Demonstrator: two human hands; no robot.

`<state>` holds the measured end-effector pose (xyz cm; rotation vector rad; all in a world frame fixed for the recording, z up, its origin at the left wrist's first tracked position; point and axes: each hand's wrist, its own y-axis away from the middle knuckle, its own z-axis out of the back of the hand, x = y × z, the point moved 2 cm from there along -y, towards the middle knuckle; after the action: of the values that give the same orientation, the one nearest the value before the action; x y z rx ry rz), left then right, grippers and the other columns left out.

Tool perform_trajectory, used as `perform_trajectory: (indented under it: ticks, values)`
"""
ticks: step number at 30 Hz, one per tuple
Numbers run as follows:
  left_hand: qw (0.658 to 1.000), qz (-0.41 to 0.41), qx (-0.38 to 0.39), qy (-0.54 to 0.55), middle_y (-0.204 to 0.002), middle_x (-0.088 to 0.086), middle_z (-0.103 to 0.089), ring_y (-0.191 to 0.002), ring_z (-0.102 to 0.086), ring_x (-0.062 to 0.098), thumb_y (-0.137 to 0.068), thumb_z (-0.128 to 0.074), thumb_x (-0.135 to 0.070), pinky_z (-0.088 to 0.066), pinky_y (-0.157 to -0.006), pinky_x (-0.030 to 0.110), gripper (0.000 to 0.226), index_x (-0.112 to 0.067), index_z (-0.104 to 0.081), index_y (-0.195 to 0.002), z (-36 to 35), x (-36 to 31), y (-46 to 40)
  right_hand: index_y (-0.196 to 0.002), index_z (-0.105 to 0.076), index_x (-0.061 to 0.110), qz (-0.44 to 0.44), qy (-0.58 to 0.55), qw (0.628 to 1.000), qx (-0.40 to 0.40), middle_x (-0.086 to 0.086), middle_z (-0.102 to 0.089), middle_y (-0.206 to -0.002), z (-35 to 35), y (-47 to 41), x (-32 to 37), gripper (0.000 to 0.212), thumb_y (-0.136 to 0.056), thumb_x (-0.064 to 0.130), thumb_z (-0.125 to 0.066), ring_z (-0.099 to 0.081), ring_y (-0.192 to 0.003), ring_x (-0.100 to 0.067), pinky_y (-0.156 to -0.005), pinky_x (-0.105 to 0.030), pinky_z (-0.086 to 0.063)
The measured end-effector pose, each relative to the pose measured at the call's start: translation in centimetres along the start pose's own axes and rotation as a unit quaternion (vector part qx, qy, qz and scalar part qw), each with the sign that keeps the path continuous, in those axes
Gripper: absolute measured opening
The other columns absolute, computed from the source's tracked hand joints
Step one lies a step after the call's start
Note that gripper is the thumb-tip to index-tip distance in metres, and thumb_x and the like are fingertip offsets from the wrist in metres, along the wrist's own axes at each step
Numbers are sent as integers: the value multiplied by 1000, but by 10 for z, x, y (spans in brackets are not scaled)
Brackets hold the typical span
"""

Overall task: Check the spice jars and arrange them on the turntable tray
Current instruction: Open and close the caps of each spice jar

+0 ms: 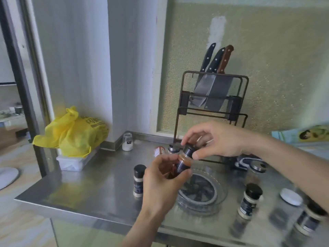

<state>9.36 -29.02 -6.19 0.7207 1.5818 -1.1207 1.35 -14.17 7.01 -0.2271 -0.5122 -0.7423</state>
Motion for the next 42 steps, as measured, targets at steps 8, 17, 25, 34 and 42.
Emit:
perform_trajectory:
  ticks: [8,17,25,34,42]
  values:
    - [998,1,65,18,-94,-7,-82,-87,-77,9,-76,-86,-4,-62,-82,30,35,-20,-71,-102,-61,9,22,-119,-67,39,-80,38,996,21,8,-75,-109,20,56,-43,42,-82,32,-86,-77,-89,-15,-85,-33,-61]
    - [997,14,81,6,-100,-5,-81,-93,-76,8,-75,-88,-9,-61,-92,37,39,-19,-71,-109,-79,22,30,-113,-72,29,-102,42,994,25,7,-79,-95,19,69,-62,31,-84,31,-83,-79,-80,-14,-83,-51,-64]
    - [996,11,89,4,-100,-6,-80,-94,-75,6,-77,-88,-9,-60,-93,35,38,-19,-71,-109,-84,23,33,-107,-75,23,-116,36,992,25,1,-81,-90,16,71,-72,27,-88,43,-78,-80,-79,-16,-81,-36,-64]
    - [996,10,92,-2,-101,-6,-80,-94,-75,8,-78,-87,-11,-60,-93,39,37,-21,-71,-110,-86,26,35,-112,-75,20,-144,-12,989,34,-3,-81,-95,13,75,-82,36,-89,47,-74,-80,-81,-18,-71,-25,-61]
    - [996,8,92,-6,-102,-6,-79,-95,-75,9,-77,-88,-15,-60,-93,41,38,-24,-71,-110,-86,31,36,-116,-72,28,-114,4,993,36,6,-78,-102,9,75,-81,40,-81,43,-84,-79,-87,-21,-84,-37,-63]
